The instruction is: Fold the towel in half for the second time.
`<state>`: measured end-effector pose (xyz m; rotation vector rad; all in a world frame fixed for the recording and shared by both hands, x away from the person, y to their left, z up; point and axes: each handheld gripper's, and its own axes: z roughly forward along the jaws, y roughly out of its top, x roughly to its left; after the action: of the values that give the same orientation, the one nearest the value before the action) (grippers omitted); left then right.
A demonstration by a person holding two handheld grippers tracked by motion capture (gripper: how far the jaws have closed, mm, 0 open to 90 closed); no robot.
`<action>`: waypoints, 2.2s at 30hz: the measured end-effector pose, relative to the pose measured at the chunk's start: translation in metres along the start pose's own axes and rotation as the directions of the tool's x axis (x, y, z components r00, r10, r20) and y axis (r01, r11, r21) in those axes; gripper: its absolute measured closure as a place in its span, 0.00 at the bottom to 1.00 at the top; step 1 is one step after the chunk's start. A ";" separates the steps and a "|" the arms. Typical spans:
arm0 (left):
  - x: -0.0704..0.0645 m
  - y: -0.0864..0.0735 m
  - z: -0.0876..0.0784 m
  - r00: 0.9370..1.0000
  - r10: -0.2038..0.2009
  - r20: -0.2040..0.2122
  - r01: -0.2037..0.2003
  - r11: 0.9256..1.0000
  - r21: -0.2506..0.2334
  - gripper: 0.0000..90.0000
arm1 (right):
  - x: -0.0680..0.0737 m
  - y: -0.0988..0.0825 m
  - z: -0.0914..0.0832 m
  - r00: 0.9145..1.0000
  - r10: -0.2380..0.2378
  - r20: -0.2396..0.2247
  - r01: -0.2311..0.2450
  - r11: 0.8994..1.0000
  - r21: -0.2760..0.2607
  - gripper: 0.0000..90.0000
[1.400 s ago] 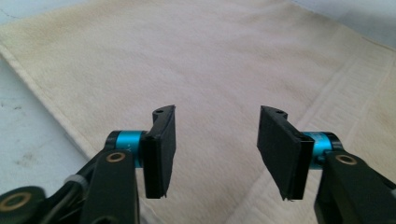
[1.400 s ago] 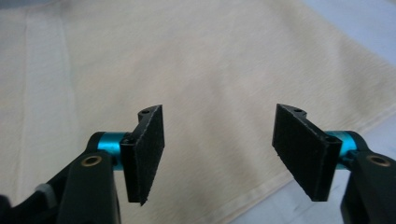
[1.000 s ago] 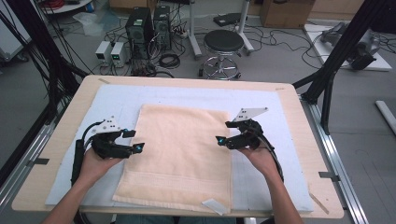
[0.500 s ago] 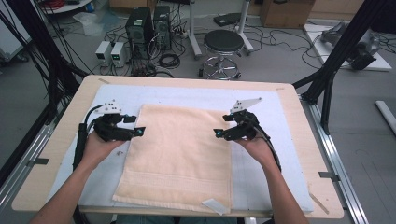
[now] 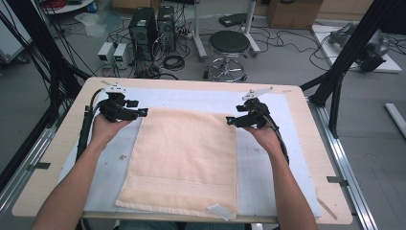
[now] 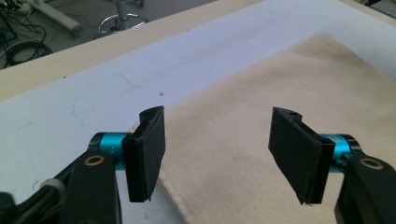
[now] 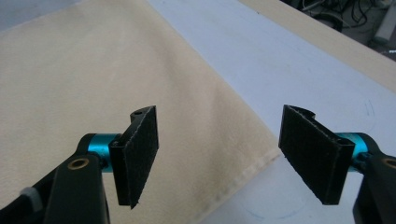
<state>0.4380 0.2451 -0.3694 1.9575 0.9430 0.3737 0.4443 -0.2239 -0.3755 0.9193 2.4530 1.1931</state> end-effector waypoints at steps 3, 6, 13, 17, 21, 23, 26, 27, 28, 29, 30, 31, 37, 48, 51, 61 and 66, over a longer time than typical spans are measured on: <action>0.008 -0.005 0.009 1.000 -0.023 -0.021 0.022 1.000 -0.007 0.42 | -0.007 -0.005 0.007 1.000 0.011 0.013 -0.011 1.000 0.014 0.31; 0.012 -0.010 0.021 0.999 -0.042 -0.033 0.042 0.999 -0.014 0.43 | -0.013 -0.009 0.014 0.999 0.030 0.024 -0.030 0.999 0.024 0.31; 0.020 -0.025 0.054 0.995 -0.039 -0.097 0.040 0.999 0.015 0.46 | -0.025 -0.022 0.031 0.995 0.091 0.037 -0.094 0.992 0.081 0.31; 0.025 -0.032 0.064 0.988 -0.082 -0.131 0.088 0.995 0.041 0.46 | -0.032 -0.030 0.038 0.991 0.125 0.049 -0.130 0.984 0.120 0.31; 0.025 -0.037 0.073 0.986 -0.110 -0.129 0.120 0.990 0.077 0.50 | -0.035 -0.037 0.048 0.988 0.146 0.058 -0.154 0.976 0.156 0.31; 0.023 -0.038 0.075 0.984 -0.106 -0.142 0.117 0.990 0.078 0.53 | -0.035 -0.037 0.049 0.988 0.141 0.062 -0.149 0.978 0.147 0.33; 0.024 -0.037 0.073 0.984 -0.142 -0.107 0.151 0.985 0.083 0.67 | -0.032 -0.035 0.050 0.990 0.134 0.042 -0.139 0.978 0.153 0.49; 0.023 -0.038 0.074 0.985 -0.155 -0.082 0.161 0.984 0.082 0.80 | -0.031 -0.034 0.050 0.990 0.138 0.029 -0.141 0.977 0.158 0.57; 0.022 -0.038 0.075 0.985 -0.151 -0.089 0.158 0.984 0.081 0.83 | -0.030 -0.033 0.050 0.991 0.137 0.007 -0.137 0.978 0.159 0.65; 0.022 -0.038 0.075 0.985 -0.157 -0.077 0.163 0.983 0.085 0.87 | -0.028 -0.032 0.052 0.990 0.139 -0.007 -0.136 0.978 0.161 0.69; 0.022 -0.037 0.074 0.983 -0.165 -0.076 0.171 0.982 0.083 0.89 | -0.028 -0.031 0.052 0.990 0.139 -0.013 -0.135 0.978 0.162 0.79; 0.022 -0.037 0.073 0.983 -0.171 -0.073 0.177 0.981 0.084 0.90 | -0.027 -0.031 0.052 0.987 0.151 -0.052 -0.140 0.975 0.170 0.87; 0.023 -0.033 0.060 0.985 -0.170 -0.040 0.172 0.984 0.054 0.91 | -0.022 -0.025 0.047 0.985 0.144 -0.091 -0.130 0.982 0.140 0.92; 0.004 -0.018 0.011 0.995 -0.097 -0.007 0.096 0.991 -0.095 0.91 | -0.007 -0.005 0.004 0.990 0.077 -0.120 -0.077 0.997 0.006 0.93; -0.005 -0.021 -0.006 0.998 -0.063 -0.013 0.061 0.989 -0.133 0.91 | 0.001 -0.002 -0.012 0.990 0.044 -0.136 -0.049 0.998 -0.035 0.93; -0.044 -0.050 -0.060 0.999 0.034 0.015 -0.031 0.984 -0.177 0.91 | 0.047 -0.014 -0.056 0.983 -0.077 -0.169 0.064 0.995 -0.080 0.93; -0.065 -0.073 -0.079 0.996 0.078 0.031 -0.072 0.984 -0.166 0.91 | 0.071 -0.032 -0.068 0.976 -0.109 -0.187 0.094 0.992 -0.086 0.92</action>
<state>0.3149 0.2662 -0.3804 1.8459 0.7904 0.4422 0.3435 -0.2342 -0.3550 0.6768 2.5455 1.3872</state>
